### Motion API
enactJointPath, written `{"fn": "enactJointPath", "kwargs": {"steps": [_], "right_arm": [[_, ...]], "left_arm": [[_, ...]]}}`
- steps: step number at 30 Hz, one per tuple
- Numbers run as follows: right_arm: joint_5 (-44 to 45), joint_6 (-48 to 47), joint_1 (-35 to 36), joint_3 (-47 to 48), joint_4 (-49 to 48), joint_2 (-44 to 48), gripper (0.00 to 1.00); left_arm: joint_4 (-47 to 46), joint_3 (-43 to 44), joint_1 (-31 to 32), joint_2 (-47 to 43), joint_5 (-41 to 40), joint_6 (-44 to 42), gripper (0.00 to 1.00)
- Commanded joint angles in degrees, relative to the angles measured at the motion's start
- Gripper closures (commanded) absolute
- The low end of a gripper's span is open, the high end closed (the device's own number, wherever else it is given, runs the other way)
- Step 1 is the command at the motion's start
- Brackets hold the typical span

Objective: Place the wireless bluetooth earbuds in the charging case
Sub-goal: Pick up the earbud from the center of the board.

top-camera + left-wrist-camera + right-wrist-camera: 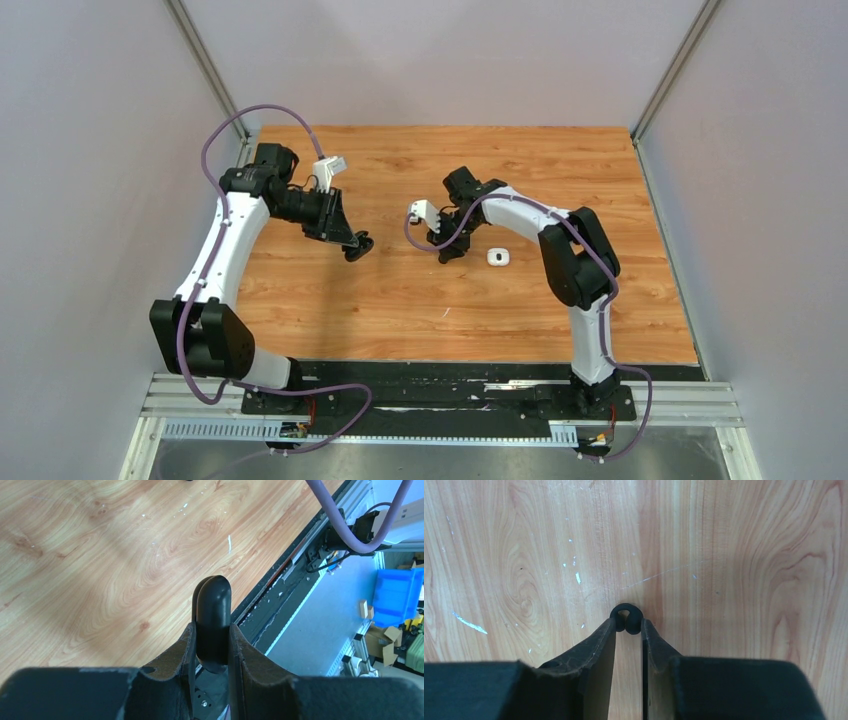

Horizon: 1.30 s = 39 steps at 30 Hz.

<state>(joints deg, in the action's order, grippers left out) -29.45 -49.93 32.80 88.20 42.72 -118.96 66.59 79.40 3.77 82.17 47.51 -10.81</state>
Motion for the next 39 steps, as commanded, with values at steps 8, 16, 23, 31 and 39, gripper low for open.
{"fn": "enactJointPath", "kwargs": {"steps": [8, 16, 23, 31, 39], "right_arm": [[0.08, 18.17, -0.88, 5.11, 1.93, -1.4, 0.98], [0.8, 41.95, -1.9, -7.11, 1.3, 8.39, 1.0], [-5.2, 43.28, -1.84, -9.38, 0.73, 12.38, 1.0], [-3.04, 31.78, -3.44, 3.03, 0.77, 6.84, 0.81], [-1.23, 23.25, -3.17, 5.01, 1.45, -0.99, 0.66]], "left_arm": [[-1.23, -1.31, -0.35, -2.1, 1.4, -0.23, 1.0], [-1.19, -1.89, -0.42, -1.46, 1.34, 0.19, 1.0], [-0.23, -1.0, -0.36, 0.21, 1.02, -0.14, 1.0], [-1.0, 0.19, -0.43, 1.23, 1.23, 0.49, 1.0], [0.2, -0.06, -0.65, -0.93, -0.12, -0.65, 1.0]]}}
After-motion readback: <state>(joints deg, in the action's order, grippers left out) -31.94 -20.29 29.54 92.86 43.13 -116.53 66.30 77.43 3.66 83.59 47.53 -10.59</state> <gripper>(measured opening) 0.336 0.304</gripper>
